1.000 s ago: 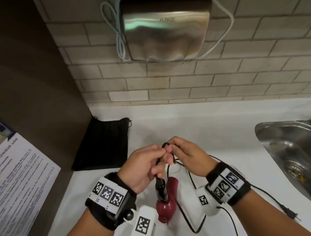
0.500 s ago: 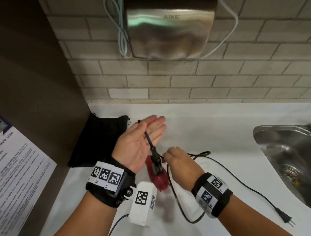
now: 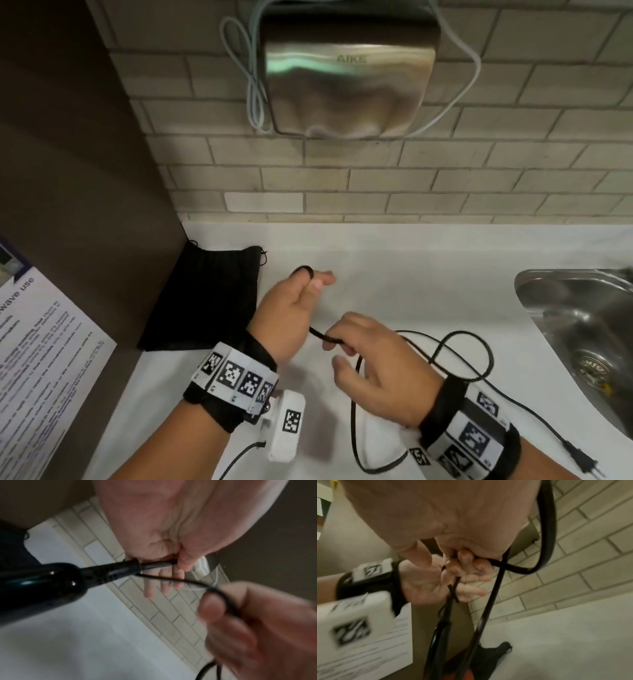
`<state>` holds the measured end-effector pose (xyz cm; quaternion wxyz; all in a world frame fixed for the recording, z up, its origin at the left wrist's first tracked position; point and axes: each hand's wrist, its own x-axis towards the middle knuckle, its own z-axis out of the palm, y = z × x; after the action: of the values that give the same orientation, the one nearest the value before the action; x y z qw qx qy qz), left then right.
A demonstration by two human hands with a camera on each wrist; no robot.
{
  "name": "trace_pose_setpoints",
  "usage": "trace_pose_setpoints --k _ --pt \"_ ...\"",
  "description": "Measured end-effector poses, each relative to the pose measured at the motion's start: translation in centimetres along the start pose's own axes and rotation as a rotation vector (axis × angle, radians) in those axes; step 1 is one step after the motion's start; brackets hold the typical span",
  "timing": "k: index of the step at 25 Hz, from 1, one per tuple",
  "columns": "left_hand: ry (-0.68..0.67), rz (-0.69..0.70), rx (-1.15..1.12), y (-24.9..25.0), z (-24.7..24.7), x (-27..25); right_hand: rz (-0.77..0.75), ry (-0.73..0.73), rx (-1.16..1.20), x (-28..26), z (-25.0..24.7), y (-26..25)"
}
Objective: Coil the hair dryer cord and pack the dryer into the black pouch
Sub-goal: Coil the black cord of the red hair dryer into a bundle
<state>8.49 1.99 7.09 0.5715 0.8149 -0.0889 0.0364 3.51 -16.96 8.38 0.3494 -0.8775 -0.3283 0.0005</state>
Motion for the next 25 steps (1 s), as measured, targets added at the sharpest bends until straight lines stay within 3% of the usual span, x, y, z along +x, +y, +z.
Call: trace_pose_setpoints --k 2,4,8,12,16,20,23,25 --pt "-0.131 0.022 0.110 -0.1 0.6 -1.0 -0.082 0.045 -0.030 1.1 -1.9 0.1" --pt "-0.175 -0.056 -0.005 0.2 0.9 -1.8 -0.105 0.056 -0.055 2.1 -3.0 0.7" --pt "-0.208 -0.117 -0.019 2.1 0.4 -2.6 -0.063 0.069 0.057 3.4 -2.9 2.6" --pt "-0.292 -0.138 -0.188 4.1 0.3 -3.0 -0.033 0.191 0.002 4.6 -2.1 5.7" --pt "-0.388 -0.208 -0.328 4.9 0.9 -3.7 0.094 0.297 -0.114 5.6 -0.1 7.3" --pt "-0.359 -0.260 -0.496 5.5 0.7 -3.1 0.133 0.101 -0.300 6.6 2.0 6.4" --pt "-0.226 -0.201 -0.645 5.5 0.6 -2.1 0.113 -0.135 -0.304 6.6 3.2 5.1" --pt "-0.103 -0.199 -0.701 5.2 0.1 -1.7 0.108 -0.209 -0.347 6.4 3.4 4.6"
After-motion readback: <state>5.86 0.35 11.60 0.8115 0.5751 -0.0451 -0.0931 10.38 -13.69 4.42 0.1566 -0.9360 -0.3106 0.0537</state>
